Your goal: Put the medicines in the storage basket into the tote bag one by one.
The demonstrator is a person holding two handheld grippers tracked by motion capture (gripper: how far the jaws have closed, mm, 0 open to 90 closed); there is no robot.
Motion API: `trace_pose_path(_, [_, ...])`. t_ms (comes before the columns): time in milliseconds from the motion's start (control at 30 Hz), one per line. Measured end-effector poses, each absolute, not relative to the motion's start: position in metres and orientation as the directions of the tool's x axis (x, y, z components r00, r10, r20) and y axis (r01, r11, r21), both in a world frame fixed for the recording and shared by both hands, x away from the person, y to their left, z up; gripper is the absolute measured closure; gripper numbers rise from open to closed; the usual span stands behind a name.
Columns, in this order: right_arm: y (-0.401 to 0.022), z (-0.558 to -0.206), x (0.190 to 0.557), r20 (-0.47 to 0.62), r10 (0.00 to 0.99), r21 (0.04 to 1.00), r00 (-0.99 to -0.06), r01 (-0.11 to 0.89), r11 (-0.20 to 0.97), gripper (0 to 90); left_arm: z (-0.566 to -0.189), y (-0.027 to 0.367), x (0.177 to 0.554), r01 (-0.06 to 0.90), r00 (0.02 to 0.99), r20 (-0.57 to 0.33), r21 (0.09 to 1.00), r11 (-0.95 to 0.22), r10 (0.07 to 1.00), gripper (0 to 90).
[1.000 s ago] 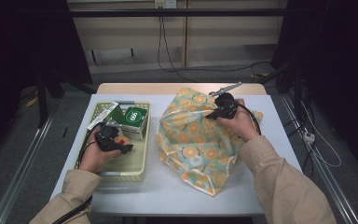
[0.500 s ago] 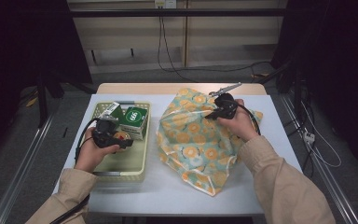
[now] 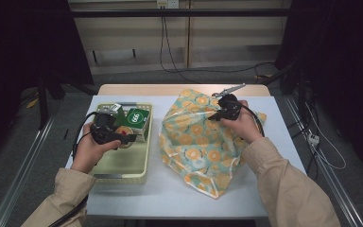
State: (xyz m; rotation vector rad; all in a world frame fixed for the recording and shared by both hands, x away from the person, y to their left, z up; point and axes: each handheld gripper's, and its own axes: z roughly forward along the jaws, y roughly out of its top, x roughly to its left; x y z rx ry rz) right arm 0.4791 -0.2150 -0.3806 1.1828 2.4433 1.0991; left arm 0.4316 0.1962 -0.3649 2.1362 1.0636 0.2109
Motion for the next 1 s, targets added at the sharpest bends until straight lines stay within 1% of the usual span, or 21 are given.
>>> trace_pose_path(367, [-0.216,-0.381,0.482,0.134,0.745,0.702,-0.653,0.593,0.394,89.1,-0.336,0.176,0.428,0.582,0.680,-0.195,0.730,-0.359,0.707,21.4])
trace_pose_path(567, [-0.216,-0.382,0.485,0.144,0.746,0.699,-0.650,0.601,0.388,89.1,-0.321,0.156,0.424,0.522,0.728,-0.175,0.768,-0.371,0.663,21.4])
trace_pose_path(733, [-0.215,-0.383,0.486,0.145,0.744,0.693,-0.652,0.604,0.394,89.1,-0.318,0.131,0.421,0.492,0.753,-0.179,0.792,-0.361,0.633,21.4])
trace_pose_path(1000, [-0.209,-0.381,0.486,0.147,0.733,0.697,-0.664,0.596,0.400,89.1,-0.323,0.090,0.421,0.457,0.796,-0.172,0.799,-0.390,0.580,21.4])
